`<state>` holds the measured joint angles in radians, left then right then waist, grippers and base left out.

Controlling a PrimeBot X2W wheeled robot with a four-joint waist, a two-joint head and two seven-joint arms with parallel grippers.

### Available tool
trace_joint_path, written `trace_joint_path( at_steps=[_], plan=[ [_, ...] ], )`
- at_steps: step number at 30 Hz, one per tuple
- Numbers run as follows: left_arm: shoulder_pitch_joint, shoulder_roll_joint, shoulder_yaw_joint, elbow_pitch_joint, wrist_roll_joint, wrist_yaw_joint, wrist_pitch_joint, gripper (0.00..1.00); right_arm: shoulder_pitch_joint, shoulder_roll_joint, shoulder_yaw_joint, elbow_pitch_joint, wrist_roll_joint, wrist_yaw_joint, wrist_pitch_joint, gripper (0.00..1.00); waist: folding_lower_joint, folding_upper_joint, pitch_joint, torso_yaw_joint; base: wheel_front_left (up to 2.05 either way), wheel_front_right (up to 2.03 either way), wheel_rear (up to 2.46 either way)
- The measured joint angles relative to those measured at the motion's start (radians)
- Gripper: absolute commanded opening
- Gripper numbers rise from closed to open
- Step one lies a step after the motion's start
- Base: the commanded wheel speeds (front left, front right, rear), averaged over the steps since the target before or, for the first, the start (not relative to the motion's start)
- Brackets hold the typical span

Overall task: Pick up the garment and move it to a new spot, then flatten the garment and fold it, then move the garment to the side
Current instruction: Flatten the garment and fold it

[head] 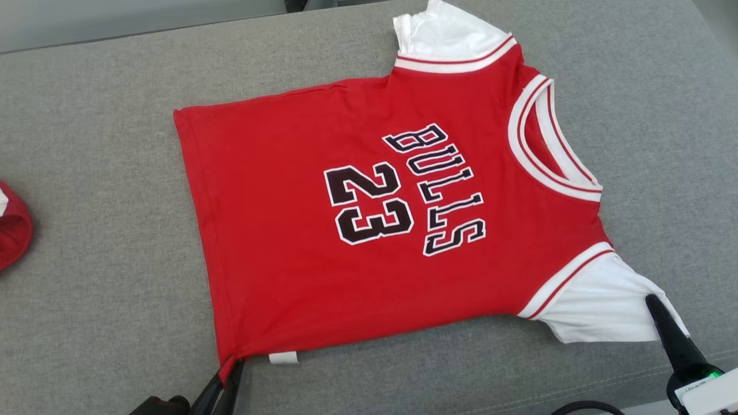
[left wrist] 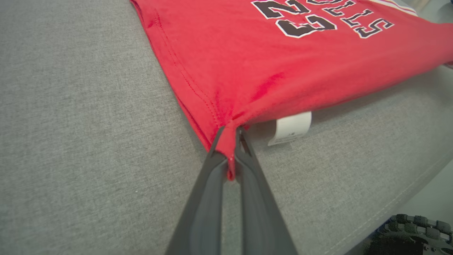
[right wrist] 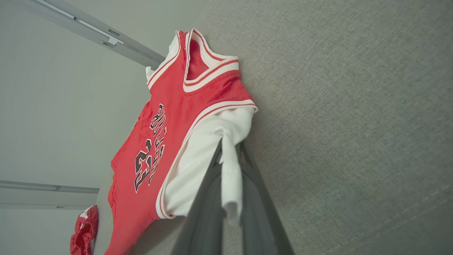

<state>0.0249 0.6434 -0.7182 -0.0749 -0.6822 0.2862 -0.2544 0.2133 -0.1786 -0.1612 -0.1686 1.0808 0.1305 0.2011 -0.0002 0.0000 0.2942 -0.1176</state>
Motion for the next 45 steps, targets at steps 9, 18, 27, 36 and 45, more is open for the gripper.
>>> trace_joint_path(
  at_steps=[9, 18, 27, 36, 45],
  plan=[
    [-0.031, 0.03, -0.022, -0.112, -0.029, -0.026, 0.128, 0.0, -0.065, 0.029, -0.049, -0.015, -0.042, 0.0, 0.095, 0.0, 0.0, 0.0, -0.006, 0.009, 0.0, 0.0, 0.0],
    [-0.181, 0.068, -0.006, -0.183, -0.082, -0.049, 0.342, 0.0, -0.275, 0.068, -0.081, 0.005, -0.173, 0.0, 0.265, 0.0, 0.0, 0.0, 0.002, 0.022, 0.0, 0.0, 0.0],
    [-0.344, 0.051, -0.011, -0.132, -0.109, -0.09, 0.471, 0.0, -0.476, 0.096, -0.12, 0.135, -0.326, 0.0, 0.375, 0.0, 0.0001, 0.0, 0.005, 0.042, 0.0, 0.0, 0.0],
    [-0.503, -0.037, -0.036, 0.076, -0.111, -0.157, 0.522, 0.0, -0.628, 0.108, -0.117, 0.265, -0.446, 0.0, 0.404, 0.0, 0.0001, 0.0, 0.054, 0.065, 0.0, 0.0, 0.0],
    [-0.569, -0.099, -0.052, 0.215, -0.092, -0.186, 0.499, 1.0, -0.696, 0.075, -0.04, 0.328, -0.508, 0.0, 0.302, 1.0, 0.0002, 0.0, 0.097, 0.072, 0.0, 0.0, 0.0]
  ],
)
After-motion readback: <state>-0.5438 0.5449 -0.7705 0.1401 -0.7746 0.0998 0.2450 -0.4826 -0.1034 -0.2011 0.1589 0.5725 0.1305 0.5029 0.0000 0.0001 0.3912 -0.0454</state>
